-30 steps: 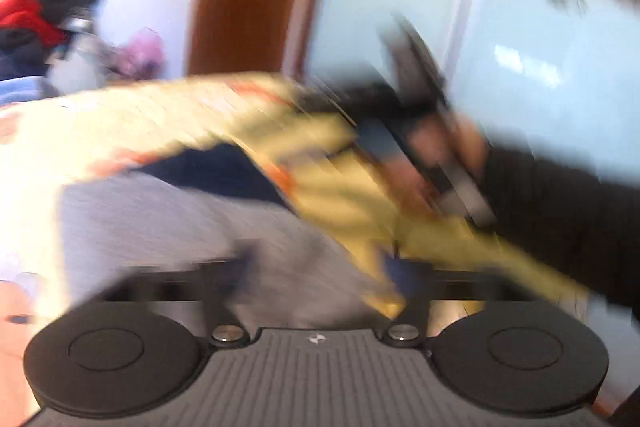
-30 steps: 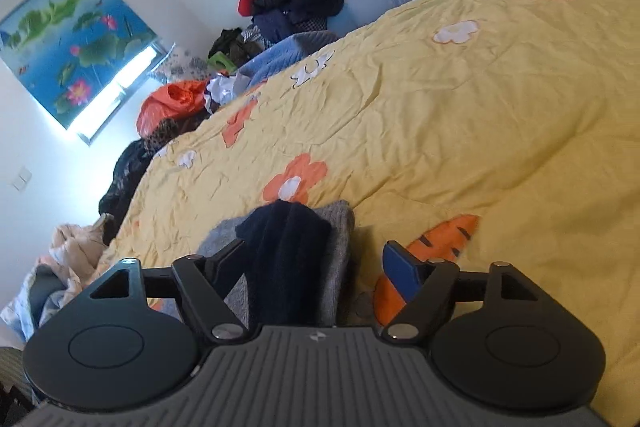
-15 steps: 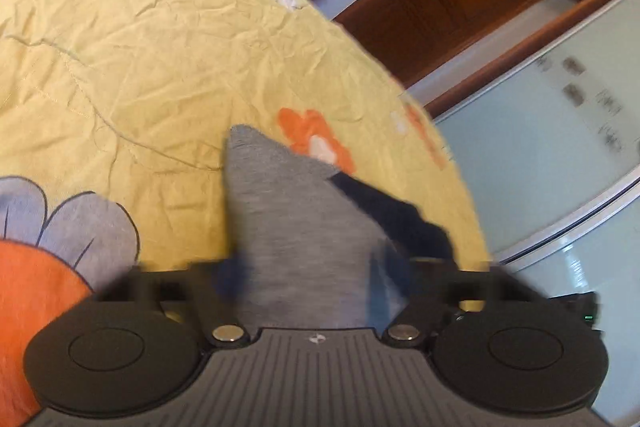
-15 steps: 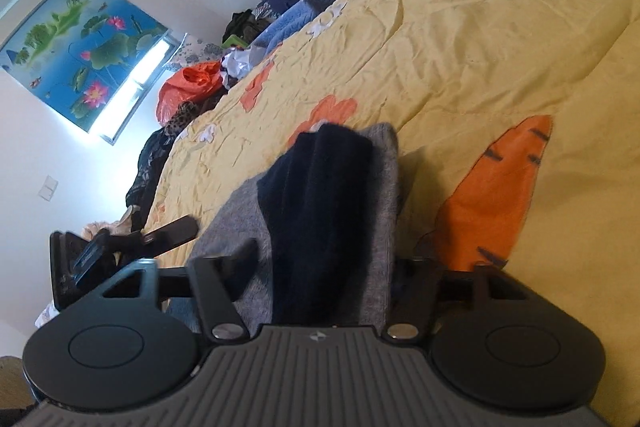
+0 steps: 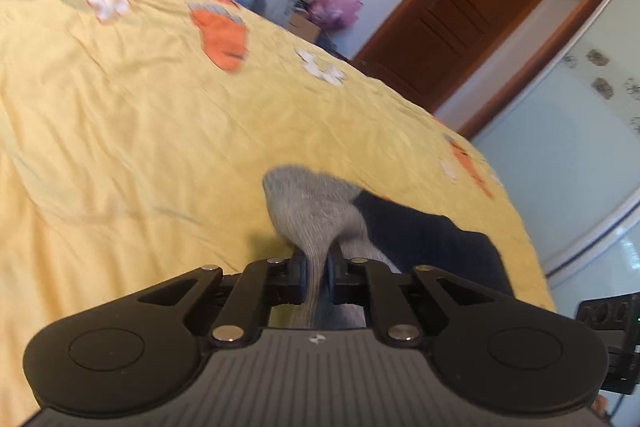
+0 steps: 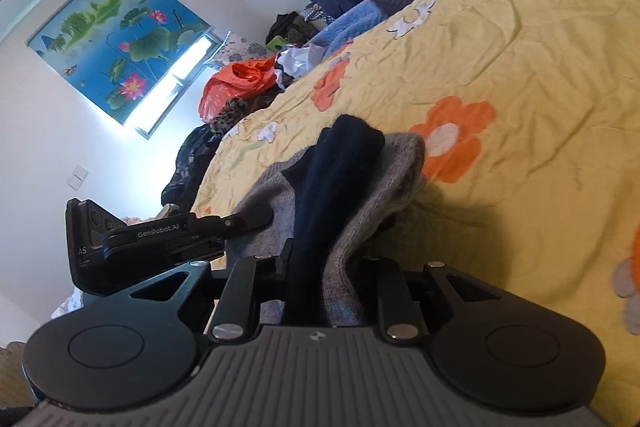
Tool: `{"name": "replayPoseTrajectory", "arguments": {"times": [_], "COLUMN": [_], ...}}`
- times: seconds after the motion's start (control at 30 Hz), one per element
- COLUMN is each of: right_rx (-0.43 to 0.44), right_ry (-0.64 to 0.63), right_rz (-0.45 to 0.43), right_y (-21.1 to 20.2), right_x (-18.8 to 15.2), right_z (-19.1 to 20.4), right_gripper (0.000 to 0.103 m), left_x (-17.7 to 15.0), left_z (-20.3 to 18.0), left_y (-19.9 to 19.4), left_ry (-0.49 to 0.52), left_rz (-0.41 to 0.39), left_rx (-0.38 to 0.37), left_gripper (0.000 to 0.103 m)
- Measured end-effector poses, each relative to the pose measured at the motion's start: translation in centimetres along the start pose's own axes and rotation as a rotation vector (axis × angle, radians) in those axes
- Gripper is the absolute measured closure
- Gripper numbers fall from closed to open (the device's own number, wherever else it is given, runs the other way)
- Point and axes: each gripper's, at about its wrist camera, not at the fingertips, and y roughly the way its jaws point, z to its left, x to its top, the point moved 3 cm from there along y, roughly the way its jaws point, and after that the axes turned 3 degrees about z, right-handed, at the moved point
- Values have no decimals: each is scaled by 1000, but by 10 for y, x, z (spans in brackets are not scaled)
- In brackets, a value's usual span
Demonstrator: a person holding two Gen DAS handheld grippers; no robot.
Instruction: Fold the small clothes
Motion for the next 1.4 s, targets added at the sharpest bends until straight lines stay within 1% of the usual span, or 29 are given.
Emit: {"name": "replayPoseTrajectory", "arguments": {"times": [0.07, 0.1, 0.13, 0.17, 0.2, 0.23, 0.27, 0.3, 0.33, 0.37, 0.4, 0.43, 0.53, 0.6, 0.63, 0.7, 0.73, 0.77, 0.8, 0.83, 0.9, 1.03, 1.1, 1.17, 1.23, 1.3, 1.33, 1.37, 1.4], "right_rx": [-4, -21, -58, -92, -120, -134, -138, -147, -159, -167, -169, -171, -182, -181, -166, -131, -107, -85, -71, -68, -64, -40, -18, 17, 19, 44, 51, 56, 55], "right_ry": [24, 37, 46, 71, 106, 123, 115, 95, 71, 51, 37, 28, 16, 34, 37, 63, 82, 94, 100, 98, 108, 95, 60, 32, 18, 33, 55, 77, 89], "right_rz": [-3, -7, -14, -16, -5, 7, 14, 15, 13, 14, 17, 22, 41, 67, 72, 74, 85, 111, 140, 159, 179, 201, 234, 261, 288, 285, 269, 257, 246], "right_y": [14, 20, 23, 23, 21, 17, 10, 1, -10, -21, -32, -42, -67, -77, -81, -85, -85, -84, -80, -76, -71, -72, -74, -79, -77, -77, -80, -84, -89], "right_x": [3, 4, 5, 6, 5, 3, 0, -3, -10, -15, -22, -28, -49, -65, -72, -82, -87, -91, -97, -103, -112, -119, -127, -140, -154, -164, -164, -162, -158], "right_z": [-1, -6, -12, -20, -28, -33, -34, -33, -31, -29, -26, -25, -24, -27, -27, -26, -25, -23, -21, -19, -18, -9, 3, 16, 20, 16, 13, 10, 9], "right_gripper": [75, 75, 72, 68, 57, 47, 43, 36, 30, 29, 28, 27, 25, 25, 26, 26, 31, 37, 51, 64, 75, 78, 79, 79, 79, 78, 76, 73, 65], "left_x": [11, 12, 11, 6, -2, -12, -24, -37, -51, -66, -79, -93, -127, -144, -149, -153, -154, -154, -154, -154, -152, -148, -148, -152, -161, -167, -167, -165, -161], "left_z": [12, 18, 25, 29, 30, 27, 23, 20, 18, 15, 13, 11, 7, 5, 2, -6, -10, -13, -13, -13, -9, -12, -9, -1, 8, 13, 12, 10, 10], "left_y": [3, 6, 8, 6, 0, -6, -13, -22, -28, -36, -44, -52, -59, -56, -55, -54, -53, -50, -45, -42, -43, -71, -87, -95, -96, -100, -103, -108, -114], "left_ry": [23, 28, 1, -36, -51, -43, -36, -47, -69, -85, -101, -123, -199, -218, -202, -175, -167, -154, -128, -110, -109, 15, 51, 76, 93, 109, 132, 154, 175], "left_rz": [-46, -41, -18, -6, -4, -1, 3, 1, -1, 0, -3, -1, 78, 127, 135, 160, 181, 203, 222, 239, 241, 209, 208, 205, 214, 214, 213, 210, 204], "left_rx": [65, 85, 92, 76, 34, -5, -31, -57, -83, -110, -141, -186, -286, -287, -303, -302, -311, -298, -253, -218, -213, -155, -142, -108, -73, -88, -92, -100, -112], "left_gripper": [100, 100, 100, 100, 98, 93, 89, 69, 38, 25, 19, 19, 19, 19, 20, 22, 40, 57, 85, 87, 89, 91, 91, 91, 91, 89, 86, 85, 82]}}
